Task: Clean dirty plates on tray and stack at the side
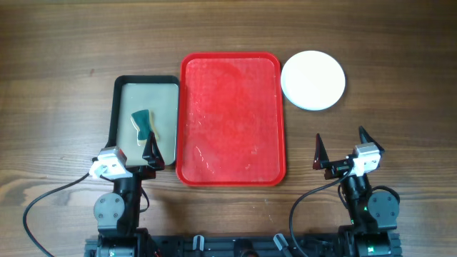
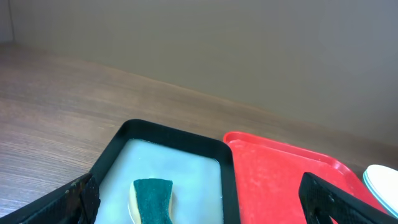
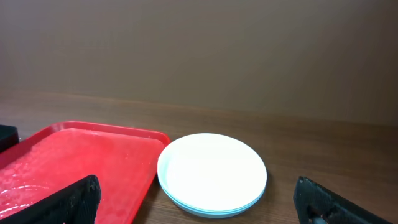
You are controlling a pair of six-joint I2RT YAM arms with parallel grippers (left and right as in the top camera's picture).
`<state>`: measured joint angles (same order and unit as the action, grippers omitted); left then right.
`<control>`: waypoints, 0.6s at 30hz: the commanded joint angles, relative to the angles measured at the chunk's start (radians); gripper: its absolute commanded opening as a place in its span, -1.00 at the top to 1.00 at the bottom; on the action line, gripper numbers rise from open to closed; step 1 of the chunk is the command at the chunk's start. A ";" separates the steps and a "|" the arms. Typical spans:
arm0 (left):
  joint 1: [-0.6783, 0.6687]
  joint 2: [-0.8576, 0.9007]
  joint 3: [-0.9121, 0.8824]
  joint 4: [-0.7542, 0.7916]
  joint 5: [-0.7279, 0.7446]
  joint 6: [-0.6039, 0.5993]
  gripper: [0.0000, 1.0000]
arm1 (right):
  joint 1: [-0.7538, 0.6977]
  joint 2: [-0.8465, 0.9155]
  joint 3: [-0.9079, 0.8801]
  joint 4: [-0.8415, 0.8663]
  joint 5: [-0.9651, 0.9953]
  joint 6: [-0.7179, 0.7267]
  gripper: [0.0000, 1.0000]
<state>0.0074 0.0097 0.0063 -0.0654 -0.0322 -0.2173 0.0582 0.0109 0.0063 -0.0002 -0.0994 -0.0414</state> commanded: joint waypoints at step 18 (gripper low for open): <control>-0.005 -0.006 -0.001 -0.005 -0.010 0.024 -1.00 | 0.004 -0.006 -0.001 0.005 0.014 0.018 -0.99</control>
<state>0.0074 0.0097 0.0063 -0.0654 -0.0322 -0.2138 0.0582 0.0109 0.0063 0.0002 -0.0990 -0.0410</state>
